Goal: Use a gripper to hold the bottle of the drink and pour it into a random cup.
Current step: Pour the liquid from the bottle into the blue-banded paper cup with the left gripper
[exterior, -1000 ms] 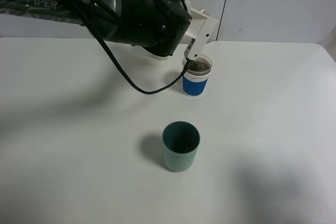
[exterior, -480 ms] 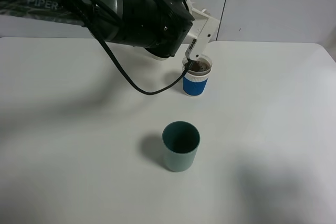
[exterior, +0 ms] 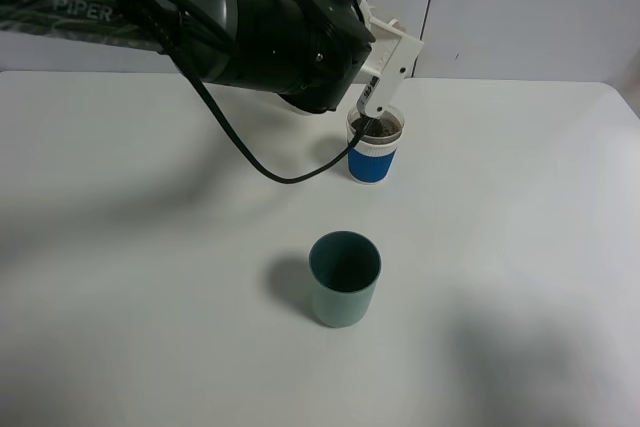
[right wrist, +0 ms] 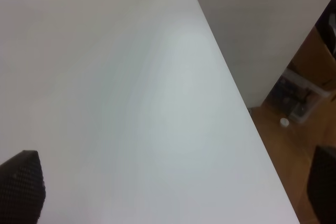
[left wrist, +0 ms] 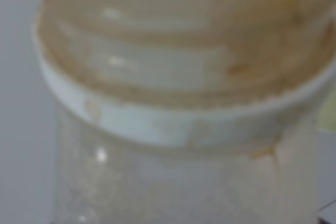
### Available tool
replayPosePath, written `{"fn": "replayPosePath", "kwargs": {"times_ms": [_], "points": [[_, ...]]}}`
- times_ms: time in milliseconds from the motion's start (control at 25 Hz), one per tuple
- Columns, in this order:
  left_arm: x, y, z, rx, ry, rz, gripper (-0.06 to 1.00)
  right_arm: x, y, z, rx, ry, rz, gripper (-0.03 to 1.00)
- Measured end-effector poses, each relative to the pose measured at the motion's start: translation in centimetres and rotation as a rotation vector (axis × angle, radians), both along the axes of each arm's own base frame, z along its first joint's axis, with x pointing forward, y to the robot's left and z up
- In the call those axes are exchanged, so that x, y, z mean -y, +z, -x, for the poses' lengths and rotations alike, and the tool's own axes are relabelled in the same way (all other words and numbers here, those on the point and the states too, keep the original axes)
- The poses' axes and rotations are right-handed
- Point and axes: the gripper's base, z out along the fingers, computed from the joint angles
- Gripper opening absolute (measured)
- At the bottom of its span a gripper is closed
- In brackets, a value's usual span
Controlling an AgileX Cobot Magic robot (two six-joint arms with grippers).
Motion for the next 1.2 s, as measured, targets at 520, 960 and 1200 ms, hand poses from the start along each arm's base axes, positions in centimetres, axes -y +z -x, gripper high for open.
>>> {"fn": "replayPosePath", "kwargs": {"times_ms": [520, 960, 1200], "points": [[0.0, -0.4, 0.1, -0.084, 0.080, 0.258, 0.34, 0.0, 0.0, 0.0, 0.000, 0.000, 0.000, 1.00], [-0.1, 0.2, 0.8, -0.240, 0.183, 0.585, 0.34, 0.0, 0.0, 0.0, 0.000, 0.000, 0.000, 1.00], [-0.5, 0.8, 0.8, -0.338, 0.224, 0.726, 0.34, 0.0, 0.0, 0.0, 0.000, 0.000, 0.000, 1.00]]}}
